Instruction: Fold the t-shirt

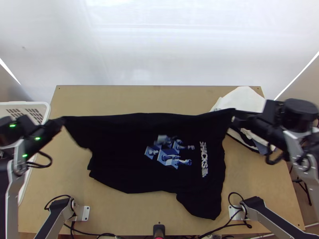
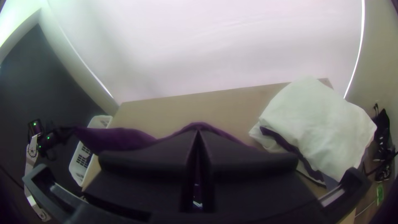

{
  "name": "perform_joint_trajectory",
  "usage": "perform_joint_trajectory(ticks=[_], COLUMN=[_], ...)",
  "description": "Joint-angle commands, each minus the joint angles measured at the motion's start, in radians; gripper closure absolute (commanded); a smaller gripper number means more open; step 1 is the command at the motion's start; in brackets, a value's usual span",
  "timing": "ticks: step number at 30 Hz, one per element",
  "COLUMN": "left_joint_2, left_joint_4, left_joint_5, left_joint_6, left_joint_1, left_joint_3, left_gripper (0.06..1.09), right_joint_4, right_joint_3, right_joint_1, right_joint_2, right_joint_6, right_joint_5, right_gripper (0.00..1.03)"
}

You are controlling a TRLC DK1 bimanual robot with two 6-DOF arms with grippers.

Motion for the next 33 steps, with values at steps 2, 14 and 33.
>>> perform_joint_trajectory(ticks=[2, 14, 33], left_joint_2=[0.225, 0.630, 0.443], left_joint_4=[0.336, 0.363, 0.244], left_joint_5=[-0.093, -0.198, -0.415], left_joint_6=[0.012, -0.111, -0.163], left_joint_1=[-0.036, -0.096, -0.045], left_joint_3=[-0.216, 0.459, 1.129], left_gripper=[1.05, 1.05, 1.05], right_joint_4=[0.231, 0.364, 0.223], right_joint_3=[-0.200, 0.321, 0.732], right_joint_1=[-0.009, -0.086, -0.164], right_joint_2=[0.135, 0.459, 0.115], right_joint_6=[-0.074, -0.020, 0.044], right_joint_5=[-0.007, 0.045, 0.142], right_gripper=[1.00, 1.00, 1.00])
